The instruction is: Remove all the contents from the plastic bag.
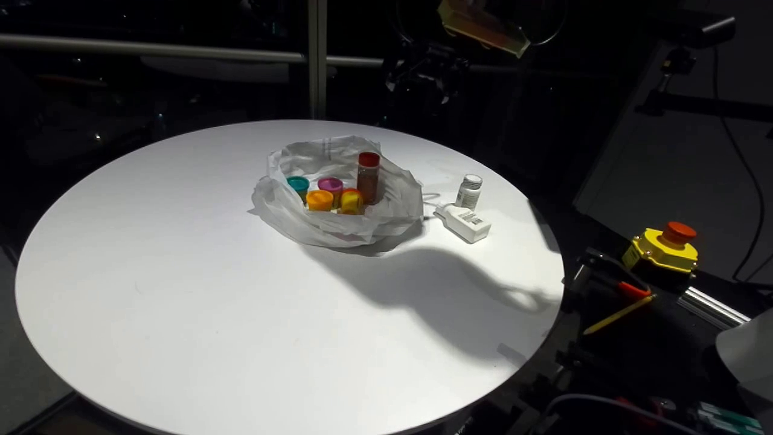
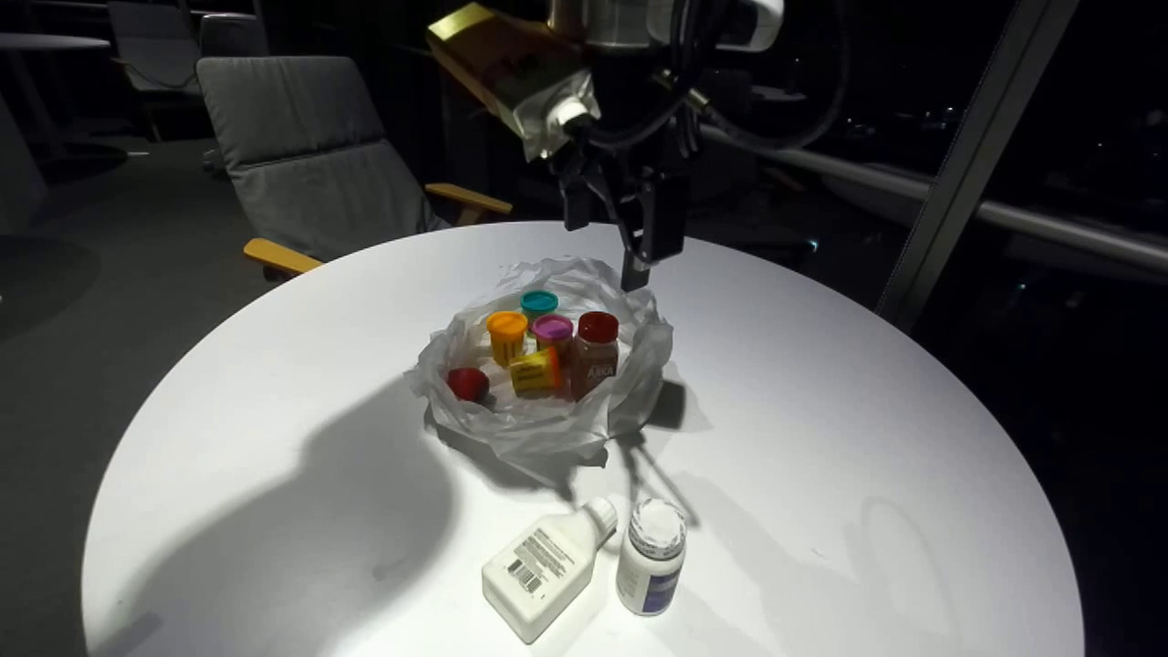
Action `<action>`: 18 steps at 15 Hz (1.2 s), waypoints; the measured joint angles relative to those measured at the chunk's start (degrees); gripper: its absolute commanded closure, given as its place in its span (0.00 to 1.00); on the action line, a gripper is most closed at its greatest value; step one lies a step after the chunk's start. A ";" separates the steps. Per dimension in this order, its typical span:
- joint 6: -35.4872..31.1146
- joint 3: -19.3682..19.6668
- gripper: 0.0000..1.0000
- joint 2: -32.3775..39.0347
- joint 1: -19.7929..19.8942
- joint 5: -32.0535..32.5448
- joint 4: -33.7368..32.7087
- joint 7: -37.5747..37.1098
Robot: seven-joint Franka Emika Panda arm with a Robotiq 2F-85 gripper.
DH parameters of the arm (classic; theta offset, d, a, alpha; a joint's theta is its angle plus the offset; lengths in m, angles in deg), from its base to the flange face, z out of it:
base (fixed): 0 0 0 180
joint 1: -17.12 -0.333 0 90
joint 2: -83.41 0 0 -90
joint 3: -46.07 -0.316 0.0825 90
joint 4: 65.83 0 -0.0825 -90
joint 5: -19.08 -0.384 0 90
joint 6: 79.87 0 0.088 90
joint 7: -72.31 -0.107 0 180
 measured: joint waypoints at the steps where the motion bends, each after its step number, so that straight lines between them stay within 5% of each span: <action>1: 0.52 -0.39 0.00 1.88 -0.15 -0.77 -1.60 -0.28; 17: 20.37 -0.45 0.00 25.39 -0.01 -4.09 -28.85 -7.23; 18: 21.13 -0.53 0.25 26.17 -0.01 -4.51 -29.82 -7.33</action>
